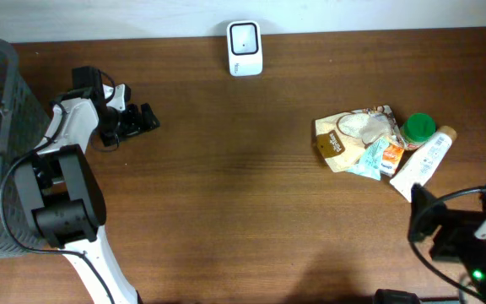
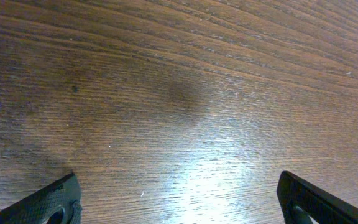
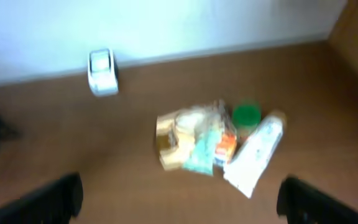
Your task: Scan the item barcode
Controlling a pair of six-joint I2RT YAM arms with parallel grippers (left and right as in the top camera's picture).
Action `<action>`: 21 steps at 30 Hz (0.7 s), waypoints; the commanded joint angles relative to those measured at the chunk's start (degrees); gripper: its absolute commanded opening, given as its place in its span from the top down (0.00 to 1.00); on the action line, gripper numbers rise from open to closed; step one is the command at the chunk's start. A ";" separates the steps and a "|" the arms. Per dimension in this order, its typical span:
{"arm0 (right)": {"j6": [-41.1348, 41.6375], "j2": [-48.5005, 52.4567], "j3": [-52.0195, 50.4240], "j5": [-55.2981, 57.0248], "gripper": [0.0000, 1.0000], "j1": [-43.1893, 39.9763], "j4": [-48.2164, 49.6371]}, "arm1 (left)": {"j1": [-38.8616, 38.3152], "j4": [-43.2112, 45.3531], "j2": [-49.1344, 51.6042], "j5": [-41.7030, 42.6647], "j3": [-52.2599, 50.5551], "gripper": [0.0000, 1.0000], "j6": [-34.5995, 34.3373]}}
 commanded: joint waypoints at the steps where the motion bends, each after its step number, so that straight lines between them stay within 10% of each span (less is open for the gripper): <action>1: -0.59 -8.92 -18.18 0.70 0.02 2.93 15.04 | 0.59 -0.50 1.70 -1.90 -1.29 0.01 0.50; 8: -0.57 -28.04 -59.74 0.92 0.02 10.32 54.62 | 0.59 -0.50 1.70 -1.88 -1.29 0.01 0.48; 21: -0.39 -37.88 -79.95 0.74 0.02 12.00 63.36 | 0.59 -0.50 1.70 -1.90 -1.29 0.01 0.48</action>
